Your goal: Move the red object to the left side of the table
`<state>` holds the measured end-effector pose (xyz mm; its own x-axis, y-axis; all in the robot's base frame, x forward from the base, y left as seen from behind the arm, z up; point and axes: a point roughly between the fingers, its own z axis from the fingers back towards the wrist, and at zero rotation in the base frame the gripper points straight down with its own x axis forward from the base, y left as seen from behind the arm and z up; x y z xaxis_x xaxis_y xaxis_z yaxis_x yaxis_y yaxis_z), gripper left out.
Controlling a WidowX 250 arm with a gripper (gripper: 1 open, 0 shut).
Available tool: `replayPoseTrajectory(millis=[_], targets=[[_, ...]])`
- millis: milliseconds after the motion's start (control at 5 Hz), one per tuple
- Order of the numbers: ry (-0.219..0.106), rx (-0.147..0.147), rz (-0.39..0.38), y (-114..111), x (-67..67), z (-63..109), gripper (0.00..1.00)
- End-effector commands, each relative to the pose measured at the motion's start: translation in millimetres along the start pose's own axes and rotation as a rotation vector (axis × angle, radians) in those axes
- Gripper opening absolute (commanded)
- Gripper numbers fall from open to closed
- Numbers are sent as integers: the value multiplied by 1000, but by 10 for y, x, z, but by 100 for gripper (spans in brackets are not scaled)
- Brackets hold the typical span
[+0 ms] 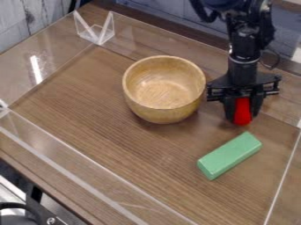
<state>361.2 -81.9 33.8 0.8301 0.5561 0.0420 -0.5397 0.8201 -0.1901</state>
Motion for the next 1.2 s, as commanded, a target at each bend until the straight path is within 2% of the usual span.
replayPoseTrajectory(millis=[0,200,400,600,800,1000], targets=[[-80,-97,-41,-325,79,445,0],[-90,-88,-56,-351,35,401,100],[-103,-84,-60,-354,-5,329,0],[-101,-88,-109,-405,-76,307,100],[-97,-94,-148,-440,-126,302,100],[-82,-102,-224,-425,-77,332,100]])
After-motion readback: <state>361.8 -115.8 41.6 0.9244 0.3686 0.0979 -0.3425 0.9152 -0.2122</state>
